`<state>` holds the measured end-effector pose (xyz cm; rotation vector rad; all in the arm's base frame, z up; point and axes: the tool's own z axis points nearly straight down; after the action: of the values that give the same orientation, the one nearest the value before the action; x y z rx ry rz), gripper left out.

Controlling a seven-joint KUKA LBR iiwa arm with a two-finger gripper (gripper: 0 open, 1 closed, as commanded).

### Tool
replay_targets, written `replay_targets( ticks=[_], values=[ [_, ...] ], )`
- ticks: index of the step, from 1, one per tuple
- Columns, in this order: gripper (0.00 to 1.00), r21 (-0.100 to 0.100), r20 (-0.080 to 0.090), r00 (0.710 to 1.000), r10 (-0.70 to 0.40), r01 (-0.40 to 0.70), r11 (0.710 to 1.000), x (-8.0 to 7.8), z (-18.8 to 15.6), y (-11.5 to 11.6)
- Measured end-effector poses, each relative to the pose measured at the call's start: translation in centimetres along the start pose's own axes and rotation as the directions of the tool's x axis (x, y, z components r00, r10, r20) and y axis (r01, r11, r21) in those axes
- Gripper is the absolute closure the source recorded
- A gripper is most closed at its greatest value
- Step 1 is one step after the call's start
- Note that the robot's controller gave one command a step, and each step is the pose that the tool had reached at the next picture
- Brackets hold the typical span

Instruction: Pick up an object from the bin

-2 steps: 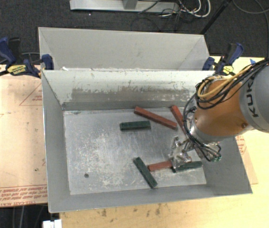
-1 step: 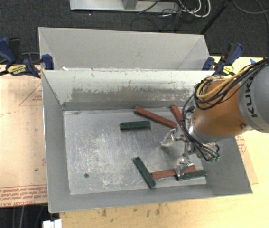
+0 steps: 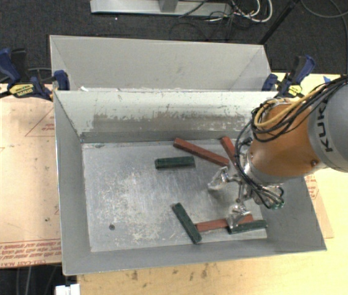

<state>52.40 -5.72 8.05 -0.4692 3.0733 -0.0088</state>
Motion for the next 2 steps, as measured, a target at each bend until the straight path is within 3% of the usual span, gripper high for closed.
replay_targets(
  ticks=[1,2],
  values=[
    [1.0,-0.003,-0.034,0.999,0.022,-0.022,1.0,1.49,-0.23,4.47],
    [0.0,-0.001,0.002,1.0,0.023,-0.023,1.0,0.76,-0.04,4.68]
  ],
)
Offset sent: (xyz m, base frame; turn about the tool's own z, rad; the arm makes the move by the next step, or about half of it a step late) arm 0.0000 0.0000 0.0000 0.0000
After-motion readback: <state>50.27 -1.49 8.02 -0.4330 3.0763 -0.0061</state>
